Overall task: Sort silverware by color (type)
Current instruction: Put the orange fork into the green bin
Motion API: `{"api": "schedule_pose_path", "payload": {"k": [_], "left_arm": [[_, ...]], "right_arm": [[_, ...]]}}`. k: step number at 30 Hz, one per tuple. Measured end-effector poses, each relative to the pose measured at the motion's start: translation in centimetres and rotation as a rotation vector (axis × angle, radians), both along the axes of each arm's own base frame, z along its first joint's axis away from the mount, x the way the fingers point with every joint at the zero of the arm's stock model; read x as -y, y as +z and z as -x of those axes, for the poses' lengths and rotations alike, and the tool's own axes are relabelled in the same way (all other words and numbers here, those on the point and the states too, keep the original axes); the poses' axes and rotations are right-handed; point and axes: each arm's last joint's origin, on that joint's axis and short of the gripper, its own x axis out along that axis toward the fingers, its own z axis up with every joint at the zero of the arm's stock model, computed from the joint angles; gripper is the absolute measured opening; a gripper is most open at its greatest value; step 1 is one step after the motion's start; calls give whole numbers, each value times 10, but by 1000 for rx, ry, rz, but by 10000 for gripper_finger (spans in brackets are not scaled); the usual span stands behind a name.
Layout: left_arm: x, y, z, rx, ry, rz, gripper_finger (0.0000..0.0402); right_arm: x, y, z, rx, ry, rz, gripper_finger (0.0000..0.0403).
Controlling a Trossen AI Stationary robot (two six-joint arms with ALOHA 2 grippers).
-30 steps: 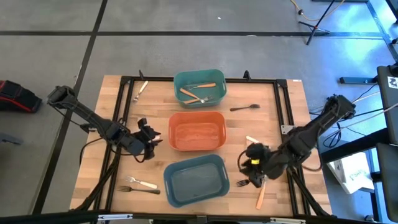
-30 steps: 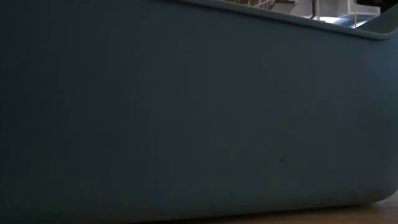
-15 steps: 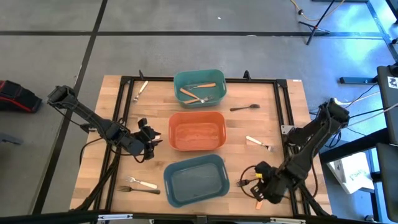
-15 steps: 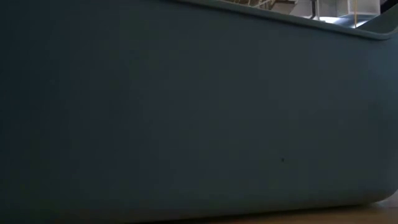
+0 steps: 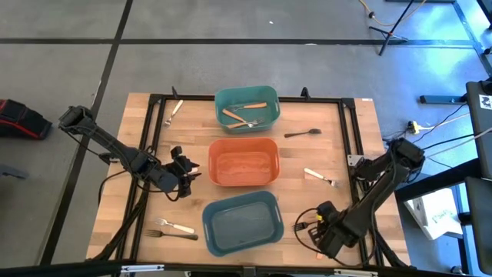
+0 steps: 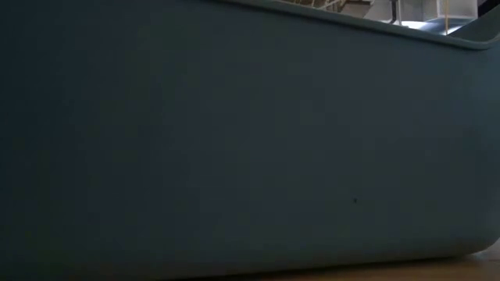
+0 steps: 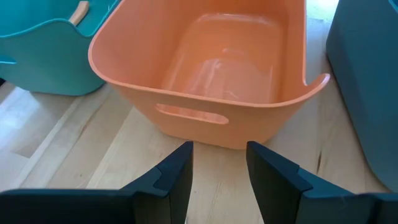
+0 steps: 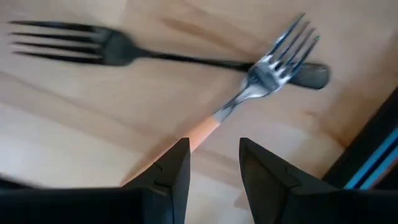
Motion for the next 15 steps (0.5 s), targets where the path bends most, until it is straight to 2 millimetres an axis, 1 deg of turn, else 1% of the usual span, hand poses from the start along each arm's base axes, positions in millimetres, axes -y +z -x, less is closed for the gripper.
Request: {"api": "schedule_pose_path", "payload": {"k": [10, 15], "left_arm": [[0, 0, 0, 1, 1, 1, 144], [0, 0, 0, 1, 1, 1, 144]], "right_arm": [[-4, -23, -3, -54, 2, 89, 124], [-6, -32, -4, -96, 0, 100, 124]]}}
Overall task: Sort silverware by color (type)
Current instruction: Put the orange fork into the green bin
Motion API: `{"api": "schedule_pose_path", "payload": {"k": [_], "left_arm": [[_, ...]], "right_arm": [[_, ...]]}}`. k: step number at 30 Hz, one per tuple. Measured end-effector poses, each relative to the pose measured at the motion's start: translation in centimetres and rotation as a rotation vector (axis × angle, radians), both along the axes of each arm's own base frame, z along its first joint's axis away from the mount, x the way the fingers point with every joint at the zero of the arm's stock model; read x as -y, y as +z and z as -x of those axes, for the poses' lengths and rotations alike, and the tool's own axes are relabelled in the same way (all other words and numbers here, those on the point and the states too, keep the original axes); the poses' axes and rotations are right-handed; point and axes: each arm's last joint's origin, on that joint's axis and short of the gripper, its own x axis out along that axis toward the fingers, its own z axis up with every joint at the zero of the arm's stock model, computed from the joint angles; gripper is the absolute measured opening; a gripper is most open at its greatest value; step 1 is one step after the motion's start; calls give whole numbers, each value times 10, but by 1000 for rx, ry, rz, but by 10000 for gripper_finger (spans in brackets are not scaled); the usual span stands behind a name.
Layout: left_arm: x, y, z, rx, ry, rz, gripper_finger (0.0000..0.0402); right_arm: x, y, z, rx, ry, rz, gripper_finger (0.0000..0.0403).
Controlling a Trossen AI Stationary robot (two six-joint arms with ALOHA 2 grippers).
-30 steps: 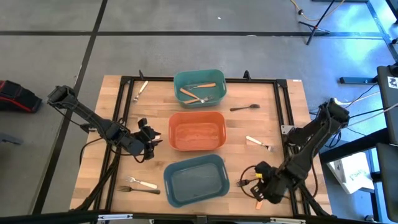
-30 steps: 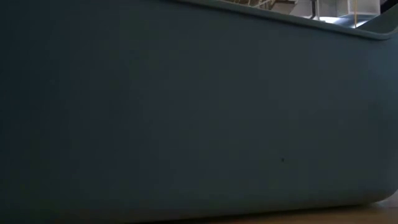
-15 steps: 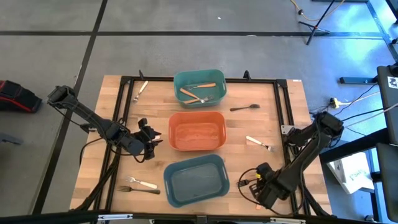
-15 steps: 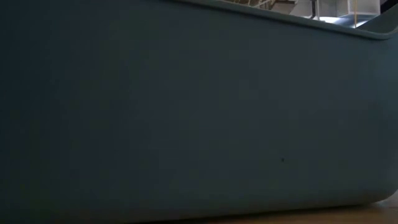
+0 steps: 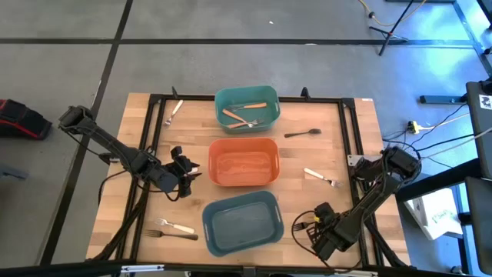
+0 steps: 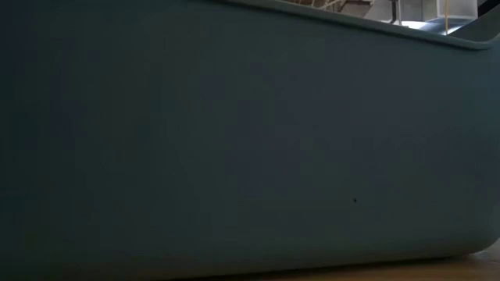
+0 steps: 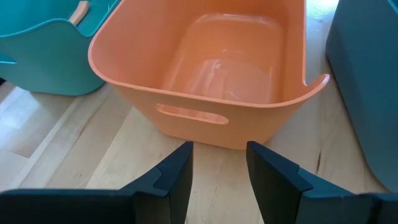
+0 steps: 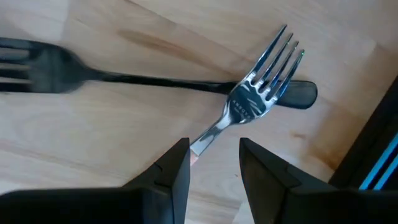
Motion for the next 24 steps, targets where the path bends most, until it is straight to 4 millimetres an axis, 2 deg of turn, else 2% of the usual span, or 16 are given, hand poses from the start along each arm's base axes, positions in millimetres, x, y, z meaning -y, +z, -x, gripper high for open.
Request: {"api": "schedule_pose_path", "payload": {"k": [10, 17, 20, 24], "left_arm": [[0, 0, 0, 0, 0, 0, 144], [0, 0, 0, 1, 1, 0, 144], [0, 0, 0, 2, 2, -1, 144], [0, 0, 0, 2, 2, -2, 144]], "right_arm": [[-4, -19, -2, -47, -2, 39, 124], [-4, -25, -3, -74, 71, 42, 122], [-4, -25, -3, -72, 74, 43, 105], [-5, -26, -3, -49, 77, 55, 60]]}}
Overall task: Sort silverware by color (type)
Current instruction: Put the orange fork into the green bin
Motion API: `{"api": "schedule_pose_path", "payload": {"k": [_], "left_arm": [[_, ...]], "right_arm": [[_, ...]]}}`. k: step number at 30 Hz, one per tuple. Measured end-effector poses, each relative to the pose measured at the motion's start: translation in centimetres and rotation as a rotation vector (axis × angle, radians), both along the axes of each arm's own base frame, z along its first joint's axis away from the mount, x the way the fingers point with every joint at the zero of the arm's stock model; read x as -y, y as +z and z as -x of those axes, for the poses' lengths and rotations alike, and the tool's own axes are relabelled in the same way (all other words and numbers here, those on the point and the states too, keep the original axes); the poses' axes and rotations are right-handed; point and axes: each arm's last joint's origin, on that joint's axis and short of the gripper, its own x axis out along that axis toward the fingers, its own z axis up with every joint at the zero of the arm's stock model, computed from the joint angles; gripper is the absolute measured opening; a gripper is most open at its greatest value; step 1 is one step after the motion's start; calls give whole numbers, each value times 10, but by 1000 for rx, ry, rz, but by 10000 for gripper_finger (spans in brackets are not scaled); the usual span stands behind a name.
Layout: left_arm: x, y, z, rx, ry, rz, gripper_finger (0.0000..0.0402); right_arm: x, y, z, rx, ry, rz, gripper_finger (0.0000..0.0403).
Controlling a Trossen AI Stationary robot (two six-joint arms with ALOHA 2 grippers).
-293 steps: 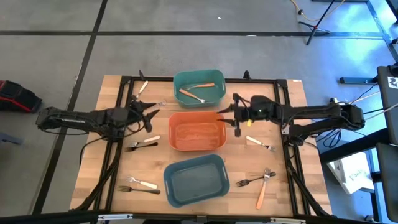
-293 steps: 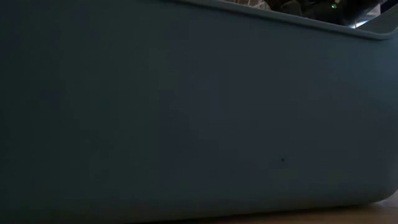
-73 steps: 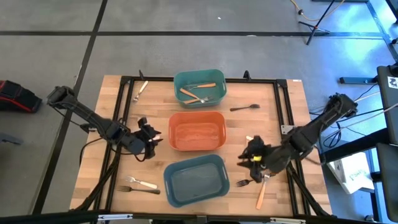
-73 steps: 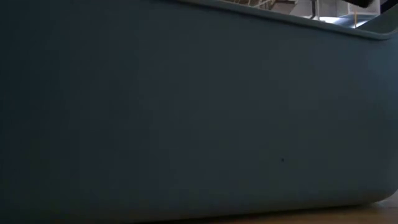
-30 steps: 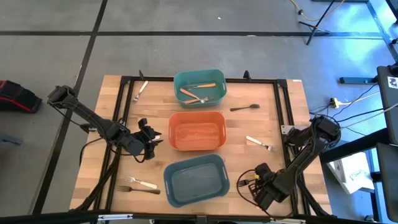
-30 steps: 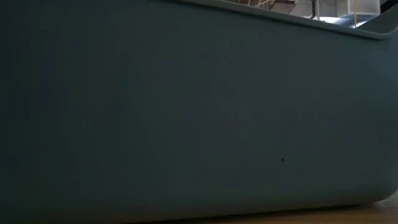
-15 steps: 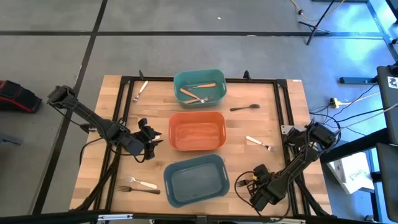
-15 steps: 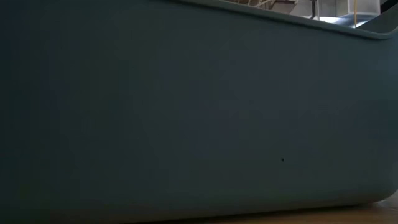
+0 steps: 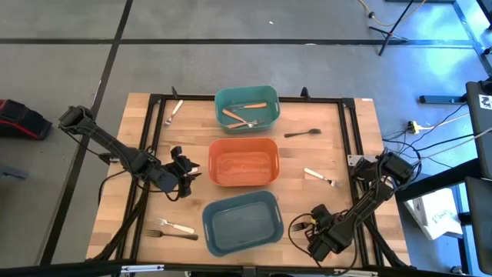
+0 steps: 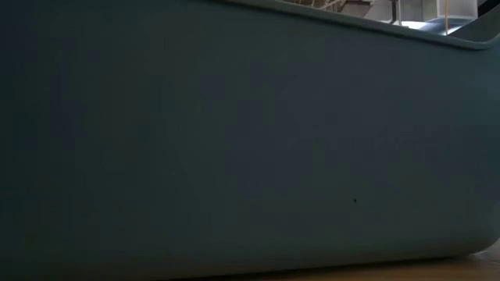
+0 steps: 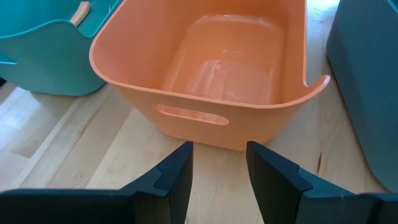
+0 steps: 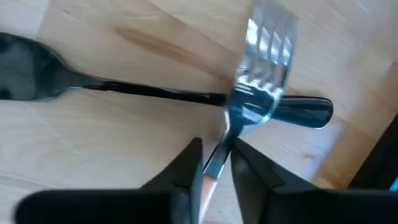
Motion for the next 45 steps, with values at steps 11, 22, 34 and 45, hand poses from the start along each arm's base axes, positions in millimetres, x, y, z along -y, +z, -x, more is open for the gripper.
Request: {"api": "schedule_pose_path", "payload": {"k": [11, 22, 34, 45], "left_arm": [[0, 1, -1, 15, 6, -2, 144], [1, 2, -2, 28, -12, -14, 144], [1, 3, -3, 30, -19, -26, 144], [0, 1, -8, 70, 73, -146, 144]], "right_arm": [[4, 14, 0, -10, 68, 62, 14], [10, 103, -15, 224, 278, 294, 0], [78, 131, -64, 255, 584, 516, 0], [196, 151, -111, 50, 693, 723, 0]]}}
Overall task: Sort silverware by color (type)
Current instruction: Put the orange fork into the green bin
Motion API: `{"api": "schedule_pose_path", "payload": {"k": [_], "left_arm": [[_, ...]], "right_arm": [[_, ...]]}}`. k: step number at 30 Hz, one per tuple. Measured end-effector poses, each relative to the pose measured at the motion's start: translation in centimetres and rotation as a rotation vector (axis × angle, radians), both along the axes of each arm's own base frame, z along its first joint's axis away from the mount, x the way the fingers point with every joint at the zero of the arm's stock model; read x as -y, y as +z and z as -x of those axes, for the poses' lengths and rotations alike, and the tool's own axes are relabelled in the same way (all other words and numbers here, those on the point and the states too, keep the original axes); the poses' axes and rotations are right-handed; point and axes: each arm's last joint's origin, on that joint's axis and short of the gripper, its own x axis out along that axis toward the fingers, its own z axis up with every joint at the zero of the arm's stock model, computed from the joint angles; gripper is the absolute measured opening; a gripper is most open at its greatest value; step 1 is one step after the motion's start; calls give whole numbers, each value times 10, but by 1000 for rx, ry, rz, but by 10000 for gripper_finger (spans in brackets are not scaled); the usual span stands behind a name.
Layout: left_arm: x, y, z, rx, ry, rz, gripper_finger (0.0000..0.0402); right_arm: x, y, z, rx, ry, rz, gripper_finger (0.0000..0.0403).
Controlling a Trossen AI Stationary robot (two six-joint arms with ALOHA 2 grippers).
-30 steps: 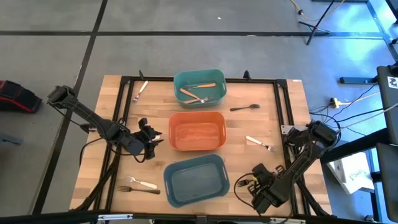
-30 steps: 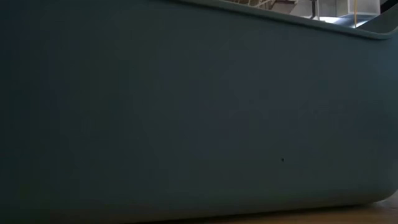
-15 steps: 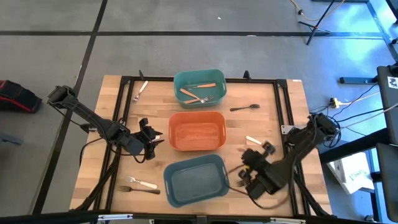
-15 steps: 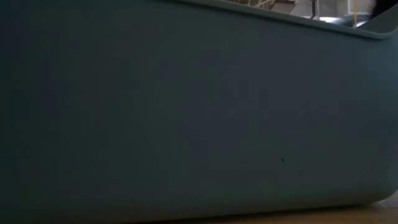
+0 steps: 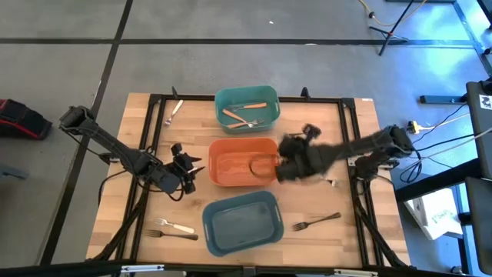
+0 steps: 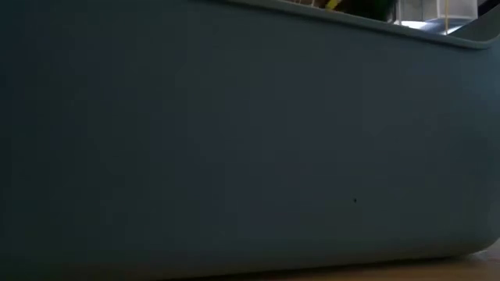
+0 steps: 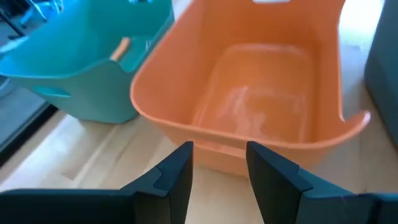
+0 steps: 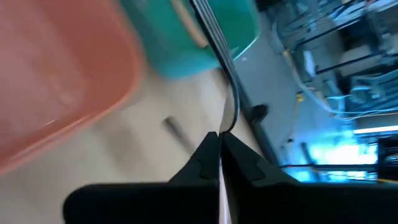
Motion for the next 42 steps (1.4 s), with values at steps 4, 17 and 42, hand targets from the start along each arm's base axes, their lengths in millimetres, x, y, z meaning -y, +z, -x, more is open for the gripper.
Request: {"api": "schedule_pose_path", "payload": {"k": [4, 17, 42], "left_arm": [[-1, 3, -3, 12, -11, -37, 144], [-4, 1, -6, -33, -74, 10, 144], [-3, -1, -4, -66, -90, 56, 144]], "right_arm": [[48, 3, -24, -7, 37, 21, 0], [160, 27, -68, 401, 412, -133, 0], [193, -30, -80, 291, 239, -325, 94]]}}
